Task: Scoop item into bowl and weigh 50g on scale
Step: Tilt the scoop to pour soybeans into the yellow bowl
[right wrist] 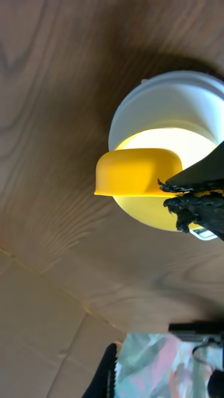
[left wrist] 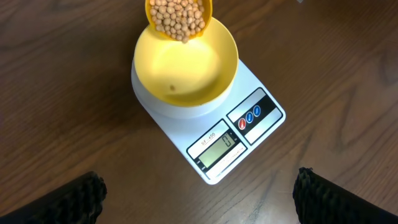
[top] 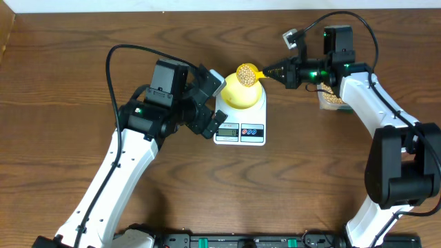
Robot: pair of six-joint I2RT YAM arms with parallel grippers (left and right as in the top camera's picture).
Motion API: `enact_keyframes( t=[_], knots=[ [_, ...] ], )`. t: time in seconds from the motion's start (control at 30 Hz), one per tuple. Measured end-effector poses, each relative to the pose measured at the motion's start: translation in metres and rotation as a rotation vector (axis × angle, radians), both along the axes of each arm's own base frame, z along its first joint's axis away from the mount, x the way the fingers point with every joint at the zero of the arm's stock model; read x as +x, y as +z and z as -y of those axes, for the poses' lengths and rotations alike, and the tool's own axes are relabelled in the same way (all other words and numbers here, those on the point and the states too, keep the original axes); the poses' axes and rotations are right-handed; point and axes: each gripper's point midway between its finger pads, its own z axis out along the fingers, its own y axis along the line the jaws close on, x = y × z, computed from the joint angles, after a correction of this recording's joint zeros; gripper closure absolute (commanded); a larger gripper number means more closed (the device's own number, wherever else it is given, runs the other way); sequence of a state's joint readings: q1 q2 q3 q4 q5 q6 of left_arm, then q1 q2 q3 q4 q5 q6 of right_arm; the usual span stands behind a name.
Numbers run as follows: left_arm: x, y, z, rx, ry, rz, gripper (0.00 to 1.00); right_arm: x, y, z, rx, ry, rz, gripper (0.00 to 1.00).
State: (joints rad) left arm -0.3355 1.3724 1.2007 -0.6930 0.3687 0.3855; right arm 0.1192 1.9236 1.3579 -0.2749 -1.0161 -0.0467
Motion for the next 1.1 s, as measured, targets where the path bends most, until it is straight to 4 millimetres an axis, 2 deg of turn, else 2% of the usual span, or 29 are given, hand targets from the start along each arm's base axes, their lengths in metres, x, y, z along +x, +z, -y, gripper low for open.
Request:
enact_keyframes(
  t=[0.5, 1.1],
  knots=[
    [0.0, 0.0, 0.0, 0.0, 0.0, 0.0, 0.02, -0.0007, -0.0003, -0.0021, -0.045, 0.072, 0.154, 0.99],
    [0.0, 0.0, -0.0001, 0.0, 0.0, 0.0, 0.02, -0.0042, -0.0004, -0.0097, -0.065, 0.122, 0.23, 0.99]
  ],
)
